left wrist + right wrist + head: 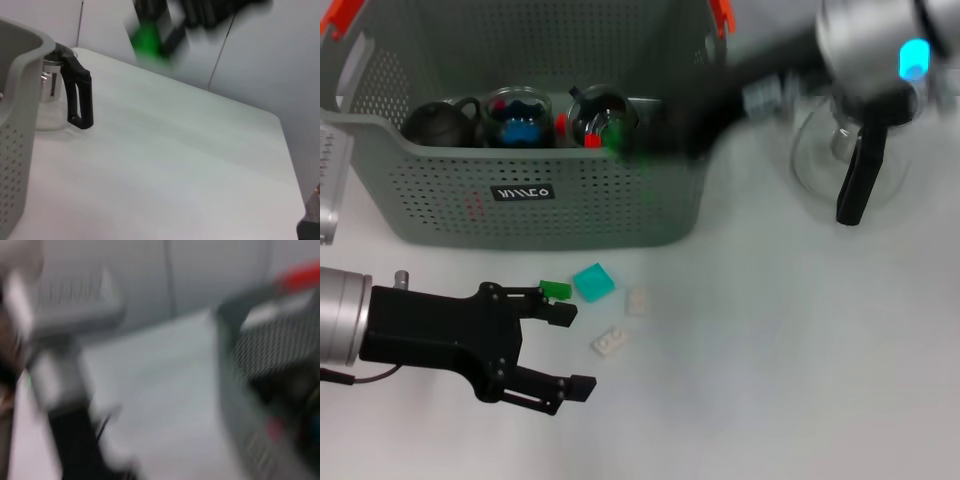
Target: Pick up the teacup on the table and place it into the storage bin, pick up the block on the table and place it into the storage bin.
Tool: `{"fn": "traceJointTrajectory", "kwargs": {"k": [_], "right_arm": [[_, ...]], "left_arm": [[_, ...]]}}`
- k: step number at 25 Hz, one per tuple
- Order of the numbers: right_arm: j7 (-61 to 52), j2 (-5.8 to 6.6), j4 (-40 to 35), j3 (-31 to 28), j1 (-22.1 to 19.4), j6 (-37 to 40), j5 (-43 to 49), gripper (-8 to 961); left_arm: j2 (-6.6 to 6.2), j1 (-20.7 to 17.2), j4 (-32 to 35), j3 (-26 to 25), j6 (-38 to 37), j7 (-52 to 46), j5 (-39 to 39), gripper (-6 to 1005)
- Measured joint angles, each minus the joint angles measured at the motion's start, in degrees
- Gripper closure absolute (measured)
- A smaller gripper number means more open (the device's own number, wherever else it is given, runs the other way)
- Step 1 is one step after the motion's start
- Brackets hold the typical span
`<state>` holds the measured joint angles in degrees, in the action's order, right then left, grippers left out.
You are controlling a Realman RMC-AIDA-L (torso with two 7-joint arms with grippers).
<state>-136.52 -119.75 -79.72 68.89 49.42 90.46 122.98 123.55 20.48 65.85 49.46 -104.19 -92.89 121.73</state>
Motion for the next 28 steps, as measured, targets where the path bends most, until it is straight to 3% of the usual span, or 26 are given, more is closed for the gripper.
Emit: {"fn": "traceJointTrajectory", "kwargs": {"k": [3, 11, 14, 21, 24, 28], "right_arm": [[-1.2, -0.39, 2.5, -4.2, 5.0, -5.4, 1.5, 762], [0.9, -0.31, 21.1, 0.3, 12.6, -27.7, 7.0, 752], [3.1, -0.28, 24.9, 0.7, 13.5, -30.0, 7.1, 748], [3.4, -0.27, 24.8, 0.9, 13.0, -30.7, 7.1, 738], [3.8, -0.27, 23.3, 0.9, 12.2, -30.5, 6.7, 506], [6.8, -0.4, 17.4, 1.0, 8.2, -27.5, 1.7, 324]], "left_arm": [[0.02, 0.4, -1.0, 0.0, 0.6, 0.1, 0.0, 88], [0.13, 1.5, -2.4, 0.0, 3.0, 0.0, -0.2, 88], [0.1, 1.8, -2.6, 0.4, 2.9, -0.2, 0.0, 88], [-0.06, 1.9, -2.7, 0.5, 2.7, -0.3, 0.0, 88], [-0.06, 1.9, -2.8, 0.6, 2.7, -0.2, 0.0, 88], [-0.06, 1.8, -2.8, 0.6, 2.4, -0.1, 0.0, 88]]}}
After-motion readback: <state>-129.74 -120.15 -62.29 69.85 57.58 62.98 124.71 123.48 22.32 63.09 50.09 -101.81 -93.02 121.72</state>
